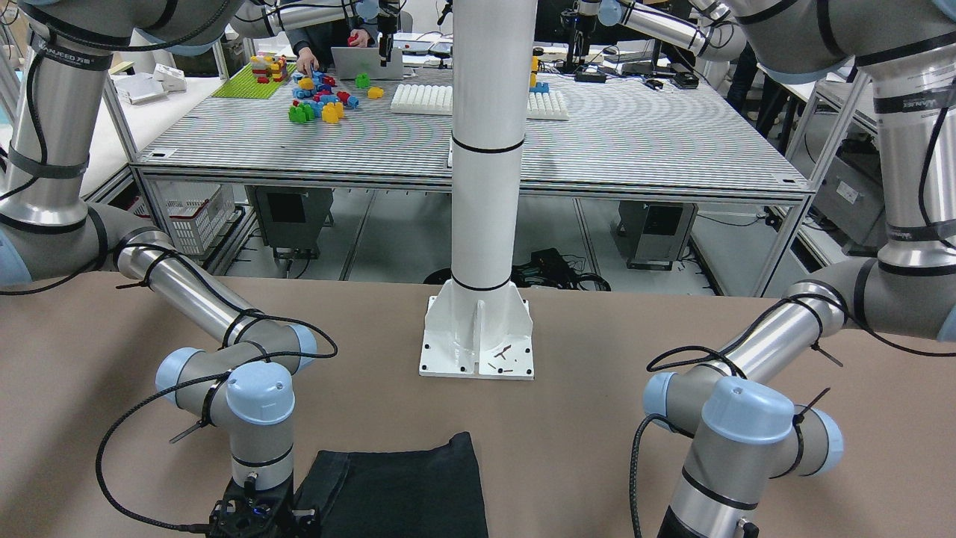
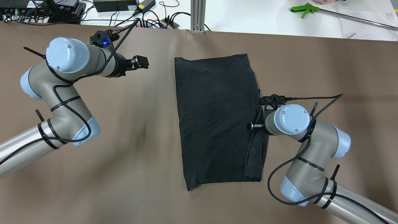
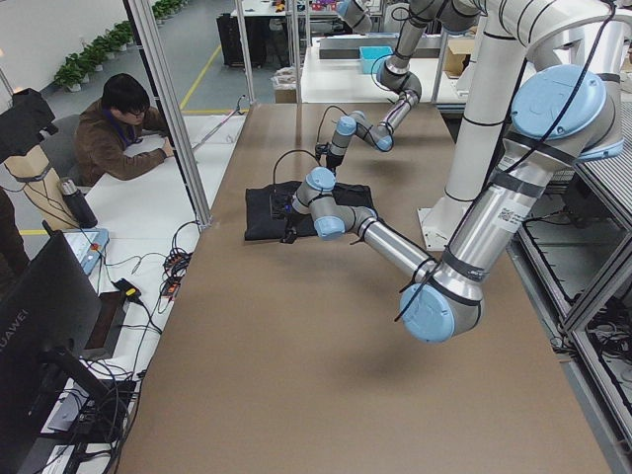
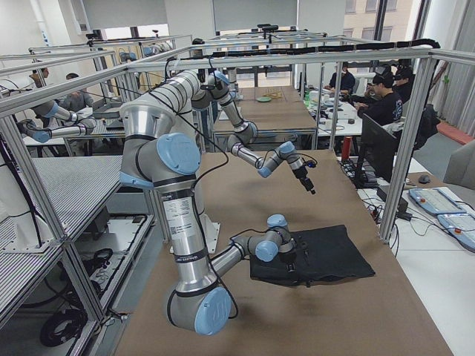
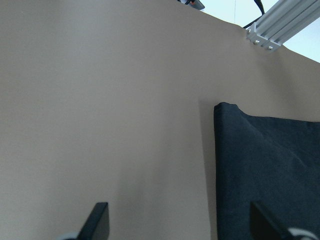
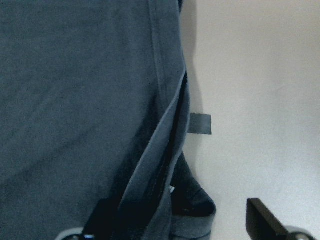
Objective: Fold clothes
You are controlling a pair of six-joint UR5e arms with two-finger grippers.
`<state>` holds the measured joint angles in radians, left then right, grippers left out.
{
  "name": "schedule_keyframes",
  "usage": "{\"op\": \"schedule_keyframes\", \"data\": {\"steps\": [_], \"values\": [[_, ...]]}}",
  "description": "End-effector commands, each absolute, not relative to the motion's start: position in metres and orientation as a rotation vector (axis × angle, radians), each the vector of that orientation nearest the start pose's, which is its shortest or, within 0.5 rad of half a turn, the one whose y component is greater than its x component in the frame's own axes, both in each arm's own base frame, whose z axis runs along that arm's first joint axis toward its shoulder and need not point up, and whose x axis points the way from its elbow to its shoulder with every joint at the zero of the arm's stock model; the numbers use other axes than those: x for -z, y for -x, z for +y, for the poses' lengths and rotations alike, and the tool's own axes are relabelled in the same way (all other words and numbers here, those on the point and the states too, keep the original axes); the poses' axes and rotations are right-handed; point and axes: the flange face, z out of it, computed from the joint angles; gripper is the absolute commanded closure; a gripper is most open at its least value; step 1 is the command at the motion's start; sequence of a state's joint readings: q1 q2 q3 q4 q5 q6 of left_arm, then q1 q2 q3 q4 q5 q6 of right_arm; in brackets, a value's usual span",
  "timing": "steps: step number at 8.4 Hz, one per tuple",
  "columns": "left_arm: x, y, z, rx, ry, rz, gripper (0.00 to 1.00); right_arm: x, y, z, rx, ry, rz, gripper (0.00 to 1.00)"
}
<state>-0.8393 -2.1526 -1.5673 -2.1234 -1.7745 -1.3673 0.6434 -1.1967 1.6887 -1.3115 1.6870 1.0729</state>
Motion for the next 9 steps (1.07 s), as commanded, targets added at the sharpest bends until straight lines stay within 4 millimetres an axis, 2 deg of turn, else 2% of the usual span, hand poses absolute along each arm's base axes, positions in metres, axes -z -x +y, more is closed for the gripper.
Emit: {"op": "schedule_keyframes", "data": {"steps": [1, 6, 7, 9], "values": [[-0.255, -0.380, -0.593, 0.441, -0.409, 1.073, 0.00, -0.372, 0.444, -0.484, -0.096, -0.319, -0.697, 0.06], [-0.249, -0.381, -0.594, 0.441, -0.413, 1.078, 0.00, -0.383, 0.444, -0.485, -0.089, -0.313, -0.678, 0.06], [-0.250, -0.383, -0.595, 0.442, -0.411, 1.075, 0.00, -0.383, 0.441, -0.487, -0.091, -0.314, -0.678, 0.06], [-0.251, -0.383, -0.596, 0.441, -0.411, 1.073, 0.00, -0.399, 0.425, -0.490, -0.058, -0.318, -0.650, 0.06]]}}
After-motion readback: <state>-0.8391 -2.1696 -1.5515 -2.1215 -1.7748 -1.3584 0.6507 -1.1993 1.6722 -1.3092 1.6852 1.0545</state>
